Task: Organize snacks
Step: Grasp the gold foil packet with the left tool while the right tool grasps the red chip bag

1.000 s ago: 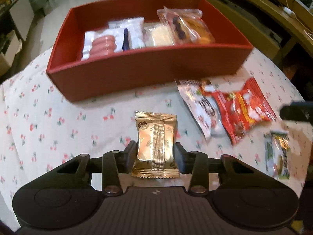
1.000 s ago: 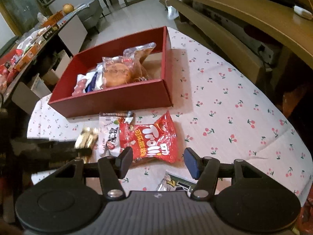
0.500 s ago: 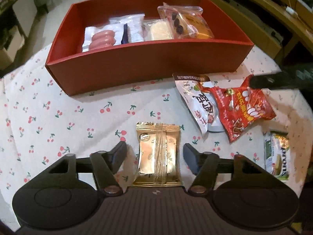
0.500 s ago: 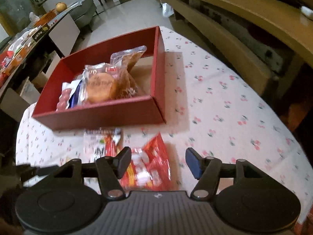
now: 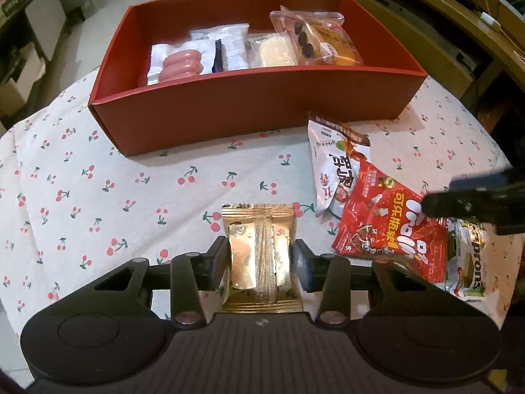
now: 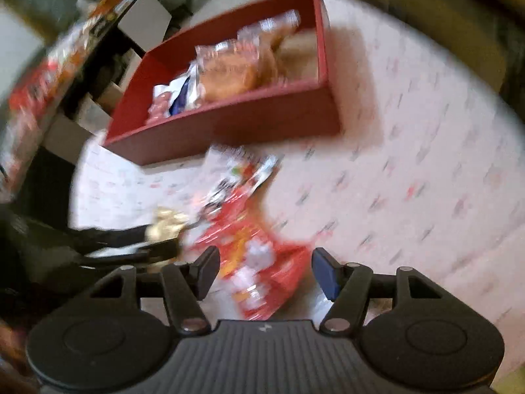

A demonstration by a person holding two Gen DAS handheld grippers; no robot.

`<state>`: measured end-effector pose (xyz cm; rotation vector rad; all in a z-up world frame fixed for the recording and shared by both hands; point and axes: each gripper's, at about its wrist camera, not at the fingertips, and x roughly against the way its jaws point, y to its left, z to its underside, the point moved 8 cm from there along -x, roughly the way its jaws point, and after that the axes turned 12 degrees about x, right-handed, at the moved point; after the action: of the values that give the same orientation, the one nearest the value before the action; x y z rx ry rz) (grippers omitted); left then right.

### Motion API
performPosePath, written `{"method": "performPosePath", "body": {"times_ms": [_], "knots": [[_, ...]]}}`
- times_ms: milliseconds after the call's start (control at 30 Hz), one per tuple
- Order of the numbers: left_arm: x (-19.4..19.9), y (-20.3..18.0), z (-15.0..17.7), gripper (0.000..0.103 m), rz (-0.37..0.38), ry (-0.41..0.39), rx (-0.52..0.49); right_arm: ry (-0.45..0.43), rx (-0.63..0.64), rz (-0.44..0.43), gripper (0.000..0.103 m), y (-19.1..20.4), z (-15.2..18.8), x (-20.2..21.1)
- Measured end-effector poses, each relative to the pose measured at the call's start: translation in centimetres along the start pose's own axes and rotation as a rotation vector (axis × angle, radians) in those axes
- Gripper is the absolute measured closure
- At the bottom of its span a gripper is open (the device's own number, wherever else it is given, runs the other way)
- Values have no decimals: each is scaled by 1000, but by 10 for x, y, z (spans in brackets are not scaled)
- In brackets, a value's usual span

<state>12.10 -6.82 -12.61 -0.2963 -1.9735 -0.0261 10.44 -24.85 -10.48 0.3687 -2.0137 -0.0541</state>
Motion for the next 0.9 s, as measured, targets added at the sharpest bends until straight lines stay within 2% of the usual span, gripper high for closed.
{"method": "performPosePath", "body": {"times_ms": [67,133,200,300,433,500,567,600,667,733,833,900], "knots": [[0,0,1,51,-4,-3,-10,-4,68,36,30,5,-4,-1],[-2,-1,-1,48,-9,-3,-17,-14,165,15,30,20,-10,-5],[-4,0,-2,40,-21,-1,-17,-18,290,32,30,38,-13,-11],[-5,3,-3,38,-22,1,-10,10,440,38,30,59,-9,-25],[-7,4,-4,35,-31,-5,-9,17,490,17,28,68,-10,-35],[-9,8,-4,22,-55,6,3,30,459,2,28,66,-12,-34],[-10,10,-5,22,-46,3,14,33,436,-66,28,67,-11,-28],[-11,9,-6,23,-47,0,12,30,440,-70,27,67,-10,-27],[-11,7,-5,23,-55,-8,2,43,467,-24,26,66,-7,-32],[-10,5,-5,26,-59,-15,2,68,485,-20,26,68,-3,-38],[-9,7,-6,33,-68,-22,8,55,517,17,26,70,-2,-45],[-7,8,-7,43,-69,-26,12,47,487,17,30,69,-4,-43]]}}
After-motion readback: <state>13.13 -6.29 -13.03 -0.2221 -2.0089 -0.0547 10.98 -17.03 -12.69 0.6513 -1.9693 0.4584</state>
